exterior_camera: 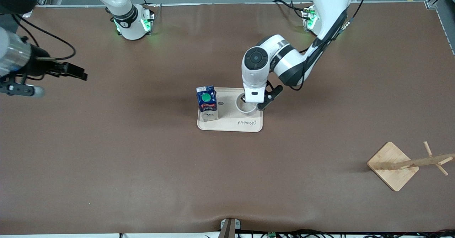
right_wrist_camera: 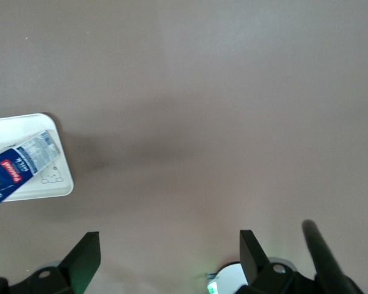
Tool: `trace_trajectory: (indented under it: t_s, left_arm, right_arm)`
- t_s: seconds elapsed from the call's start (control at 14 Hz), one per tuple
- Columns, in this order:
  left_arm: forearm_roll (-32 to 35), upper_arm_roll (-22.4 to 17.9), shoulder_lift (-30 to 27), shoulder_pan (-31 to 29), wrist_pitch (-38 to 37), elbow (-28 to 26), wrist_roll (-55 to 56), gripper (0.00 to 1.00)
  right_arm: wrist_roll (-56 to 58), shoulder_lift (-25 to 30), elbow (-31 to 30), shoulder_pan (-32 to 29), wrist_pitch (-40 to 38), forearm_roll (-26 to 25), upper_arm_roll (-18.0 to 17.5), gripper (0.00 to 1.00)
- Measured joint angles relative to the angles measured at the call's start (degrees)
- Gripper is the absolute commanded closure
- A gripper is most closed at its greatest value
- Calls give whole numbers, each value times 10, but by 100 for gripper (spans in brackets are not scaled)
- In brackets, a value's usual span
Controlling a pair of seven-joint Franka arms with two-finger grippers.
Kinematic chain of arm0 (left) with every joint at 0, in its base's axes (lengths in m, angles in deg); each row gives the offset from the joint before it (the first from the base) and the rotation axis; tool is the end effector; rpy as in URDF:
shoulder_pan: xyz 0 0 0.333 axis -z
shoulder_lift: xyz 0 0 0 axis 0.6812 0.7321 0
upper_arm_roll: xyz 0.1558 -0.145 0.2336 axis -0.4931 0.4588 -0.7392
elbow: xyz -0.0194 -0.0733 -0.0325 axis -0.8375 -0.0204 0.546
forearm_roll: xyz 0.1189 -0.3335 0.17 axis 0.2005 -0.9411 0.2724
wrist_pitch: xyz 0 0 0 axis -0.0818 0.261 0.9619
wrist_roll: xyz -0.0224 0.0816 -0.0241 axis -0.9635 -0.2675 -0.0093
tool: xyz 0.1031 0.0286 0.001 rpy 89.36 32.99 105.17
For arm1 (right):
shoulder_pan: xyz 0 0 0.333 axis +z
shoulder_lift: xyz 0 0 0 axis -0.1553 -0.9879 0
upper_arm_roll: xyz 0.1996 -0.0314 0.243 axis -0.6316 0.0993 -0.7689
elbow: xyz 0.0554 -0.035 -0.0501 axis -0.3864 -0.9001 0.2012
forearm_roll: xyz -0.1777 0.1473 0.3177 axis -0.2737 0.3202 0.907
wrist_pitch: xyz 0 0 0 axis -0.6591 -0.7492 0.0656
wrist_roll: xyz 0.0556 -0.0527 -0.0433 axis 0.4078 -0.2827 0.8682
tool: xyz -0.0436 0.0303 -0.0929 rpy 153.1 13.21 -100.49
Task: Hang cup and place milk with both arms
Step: 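Carry the mug toward the wooden stand while the right gripper reaches the milk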
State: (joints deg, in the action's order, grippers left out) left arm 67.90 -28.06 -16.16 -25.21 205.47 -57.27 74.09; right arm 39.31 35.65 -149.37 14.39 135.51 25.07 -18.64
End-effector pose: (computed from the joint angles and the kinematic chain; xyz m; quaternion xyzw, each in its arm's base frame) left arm 0.4916 -0.4192 0.3264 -0.9328 -0.3582 0.0101 0.0392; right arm 0.5532 0.0671 0.5826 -0.9902 0.0836 0.1086 0.0284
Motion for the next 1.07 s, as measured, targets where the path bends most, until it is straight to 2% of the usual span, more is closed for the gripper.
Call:
trace_trajectory:
  t_s: [0.14, 0.43, 0.64, 1.07]
  left_arm:
    - [6, -3, -47, -35, -28, 27, -53, 100]
    - [6, -6, -120, -149, -43, 32, -227, 100]
    - [6, -7, -127, -224, -42, 35, -347, 100]
    - [6, -8, -129, -324, -44, 71, -535, 100]
  right_arm:
    - [-35, -9, -4, 35, 16, 6, -2, 0]
    - [-104, -28, -4, 97, 57, 16, -4, 0]
    - [-122, -46, -4, 156, 77, 30, -5, 0]
    - [-168, -110, 2, 280, 175, 33, -6, 0]
